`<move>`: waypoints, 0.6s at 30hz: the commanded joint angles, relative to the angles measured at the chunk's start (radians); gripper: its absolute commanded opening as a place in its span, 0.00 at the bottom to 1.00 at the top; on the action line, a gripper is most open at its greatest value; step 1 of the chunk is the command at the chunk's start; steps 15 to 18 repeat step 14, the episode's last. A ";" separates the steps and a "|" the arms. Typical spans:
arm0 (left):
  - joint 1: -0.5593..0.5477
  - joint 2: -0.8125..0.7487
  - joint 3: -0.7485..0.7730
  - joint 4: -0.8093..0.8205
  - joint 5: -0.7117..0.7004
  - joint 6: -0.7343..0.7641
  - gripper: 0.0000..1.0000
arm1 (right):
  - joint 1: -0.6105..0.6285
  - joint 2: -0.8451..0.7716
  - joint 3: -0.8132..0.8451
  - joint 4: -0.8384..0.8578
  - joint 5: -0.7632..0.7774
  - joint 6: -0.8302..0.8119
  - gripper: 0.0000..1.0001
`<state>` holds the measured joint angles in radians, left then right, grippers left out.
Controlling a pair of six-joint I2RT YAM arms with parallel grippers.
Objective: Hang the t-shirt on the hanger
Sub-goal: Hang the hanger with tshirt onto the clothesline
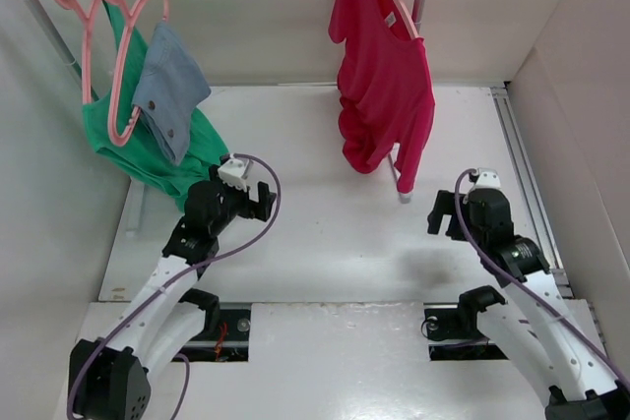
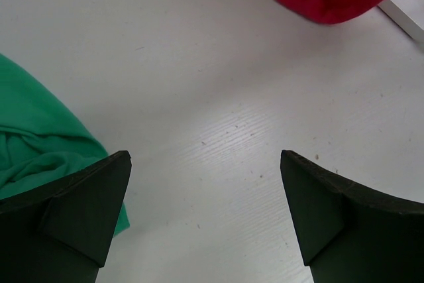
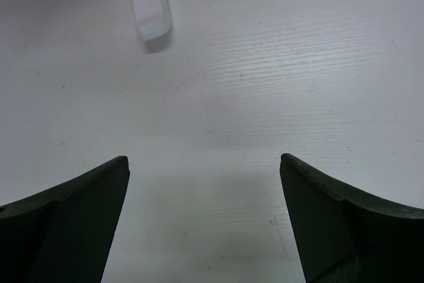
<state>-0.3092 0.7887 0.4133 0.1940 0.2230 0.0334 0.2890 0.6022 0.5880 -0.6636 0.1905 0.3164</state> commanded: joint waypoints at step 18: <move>0.096 -0.075 -0.039 0.071 0.044 -0.050 0.93 | -0.004 -0.099 0.019 0.009 0.020 0.061 1.00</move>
